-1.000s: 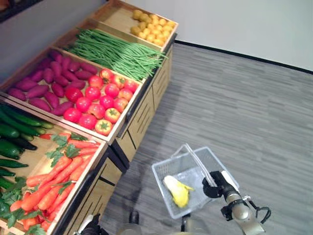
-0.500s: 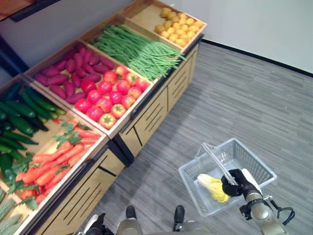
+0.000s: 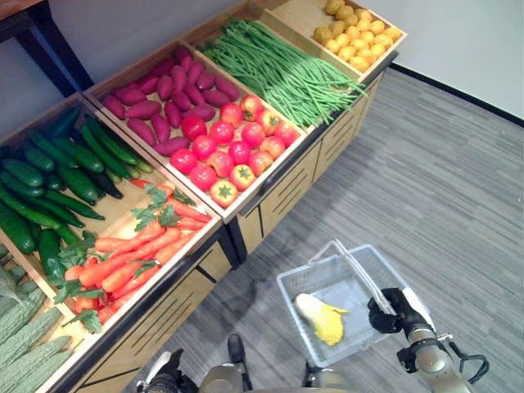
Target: Get the vegetables into the basket
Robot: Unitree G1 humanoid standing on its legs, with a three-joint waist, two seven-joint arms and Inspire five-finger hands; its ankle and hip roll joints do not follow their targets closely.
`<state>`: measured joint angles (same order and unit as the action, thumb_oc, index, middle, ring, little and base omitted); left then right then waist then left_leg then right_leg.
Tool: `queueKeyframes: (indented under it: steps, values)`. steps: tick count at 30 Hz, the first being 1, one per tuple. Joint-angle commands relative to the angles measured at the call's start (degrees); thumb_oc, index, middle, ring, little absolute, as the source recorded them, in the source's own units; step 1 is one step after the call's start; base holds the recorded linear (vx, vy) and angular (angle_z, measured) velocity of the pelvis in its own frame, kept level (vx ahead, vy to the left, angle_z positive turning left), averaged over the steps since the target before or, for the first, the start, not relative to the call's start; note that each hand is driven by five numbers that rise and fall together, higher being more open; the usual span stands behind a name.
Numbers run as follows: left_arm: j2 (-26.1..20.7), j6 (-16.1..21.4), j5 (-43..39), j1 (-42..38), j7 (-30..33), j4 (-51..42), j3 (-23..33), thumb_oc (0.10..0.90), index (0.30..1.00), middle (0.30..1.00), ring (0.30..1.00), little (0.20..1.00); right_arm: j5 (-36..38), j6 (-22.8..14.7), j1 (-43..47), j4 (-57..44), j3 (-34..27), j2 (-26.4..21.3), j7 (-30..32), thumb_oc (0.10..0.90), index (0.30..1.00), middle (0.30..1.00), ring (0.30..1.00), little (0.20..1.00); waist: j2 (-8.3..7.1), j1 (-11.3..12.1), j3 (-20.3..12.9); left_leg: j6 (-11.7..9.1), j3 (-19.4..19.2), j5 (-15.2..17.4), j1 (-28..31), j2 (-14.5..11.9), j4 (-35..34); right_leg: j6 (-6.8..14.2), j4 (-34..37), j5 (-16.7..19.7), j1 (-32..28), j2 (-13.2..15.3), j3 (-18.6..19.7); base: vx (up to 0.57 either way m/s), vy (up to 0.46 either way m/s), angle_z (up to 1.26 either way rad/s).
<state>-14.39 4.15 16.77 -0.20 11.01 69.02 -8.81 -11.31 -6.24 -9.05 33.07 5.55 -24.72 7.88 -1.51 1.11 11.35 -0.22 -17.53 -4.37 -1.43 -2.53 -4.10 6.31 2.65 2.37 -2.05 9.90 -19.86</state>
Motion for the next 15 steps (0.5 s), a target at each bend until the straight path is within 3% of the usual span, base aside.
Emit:
queueKeyframes:
  steps: [1,2,3,6,7,8,11,12,14,15]
  values:
    - [-3.2,0.4,-1.0,-1.2,1.2,2.7,1.8,0.9,1.0,1.0,1.0,1.0,1.0,-3.7,5.3,-4.2,-2.3,-2.1,3.7,0.4,0.3,0.3,0.3,0.3,-4.05,1.1,-2.2,-0.3,1.8,2.4,-0.2,-1.3,3.2,3.3,-7.6,2.6,1.1,3.2,4.2,0.04,0.132,0.1]
    - [-3.8,0.4,-1.3,-1.3,1.4,2.8,2.1,0.9,1.0,1.0,1.0,1.0,1.2,-3.6,6.3,-2.9,-2.0,-1.8,4.1,0.4,0.3,0.3,0.3,0.3,-4.2,1.3,-1.7,0.5,2.2,2.5,0.4,-0.6,2.7,3.9,-12.3,4.3,3.0,4.0,5.6,0.04,0.131,0.11]
    - [-3.8,0.4,-1.3,-1.4,1.4,2.8,2.1,0.9,1.0,1.0,1.0,1.0,1.2,-3.6,6.4,-2.9,-2.0,-1.7,4.1,0.4,0.3,0.3,0.3,0.3,-4.21,1.4,-1.9,0.5,2.2,2.3,0.1,-0.7,2.7,3.8,-12.2,4.4,3.2,3.9,5.7,0.04,0.125,0.09]
    - [-4.6,0.4,-1.6,-1.7,1.3,2.2,1.9,0.9,1.0,1.0,1.0,1.0,1.8,-3.7,6.5,-3.2,-1.9,-1.6,4.0,0.4,0.3,0.3,0.3,0.3,-3.94,0.6,-1.4,0.9,4.6,2.0,1.2,-0.1,0.7,3.7,-15.9,5.5,6.3,1.9,10.9,0.07,0.041,0.21]
    - [-5.0,0.7,-2.1,-2.0,1.3,2.1,2.1,0.9,1.0,1.0,1.0,1.0,1.8,-3.7,6.5,-3.9,-1.8,-1.6,3.9,0.4,0.3,0.3,0.3,0.3,-3.63,0.0,-1.4,0.6,6.1,1.8,1.8,-0.2,-0.1,3.1,-13.2,4.8,7.7,0.7,14.3,0.12,-0.034,0.59]
    - [-5.1,0.8,-2.2,-2.3,1.4,2.3,2.0,0.9,1.0,1.0,1.0,1.0,1.9,-3.7,6.6,-3.8,-1.9,-1.6,4.0,0.4,0.3,0.3,0.3,0.3,-3.44,-0.2,-1.3,0.2,6.8,1.9,2.0,-0.4,-0.1,3.0,-11.6,4.7,8.0,0.7,15.1,0.19,-0.121,0.92]
    - [-5.2,1.0,-2.5,-3.4,1.3,4.3,2.1,0.9,1.0,1.0,1.0,1.0,1.9,-3.9,6.6,-4.3,-1.7,-1.3,4.1,0.4,0.3,0.3,0.3,0.3,-3.82,-2.1,-1.0,-1.5,11.4,3.3,4.4,-1.5,-0.1,3.9,-4.6,7.7,10.4,2.0,22.3,0.23,-0.252,0.89]
    - [-5.2,1.0,-2.5,-3.4,1.2,4.1,1.9,0.9,1.0,1.0,1.0,1.0,1.8,-3.9,6.4,-4.3,-1.8,-1.4,3.9,0.4,0.3,0.3,0.3,0.3,-3.94,-2.3,-1.0,-1.7,12.0,3.6,4.8,-1.6,0.2,4.1,-4.7,8.2,10.7,2.0,23.1,0.18,-0.319,1.24]
    - [-5.1,1.0,-3.2,-3.3,1.2,4.2,2.2,0.9,1.0,1.0,1.0,1.0,1.5,-4.0,5.9,-4.9,-1.4,-1.6,3.1,0.4,0.3,0.3,0.3,0.3,-4.22,-2.0,-1.7,-3.1,13.7,3.1,5.3,-3.3,0.0,3.3,-4.4,5.5,8.8,0.7,21.3,0.13,-0.497,1.18]
    - [-4.7,1.0,-4.2,-3.0,1.1,4.2,2.5,0.9,1.0,1.0,1.0,1.0,1.5,-4.2,6.4,-5.1,-0.7,-2.9,2.4,0.4,0.3,0.3,0.3,0.3,-3.47,-1.6,-2.4,-4.5,15.3,1.4,4.6,-6.1,-0.1,1.9,-4.5,3.7,7.7,-1.6,19.2,0.09,-0.575,0.92]
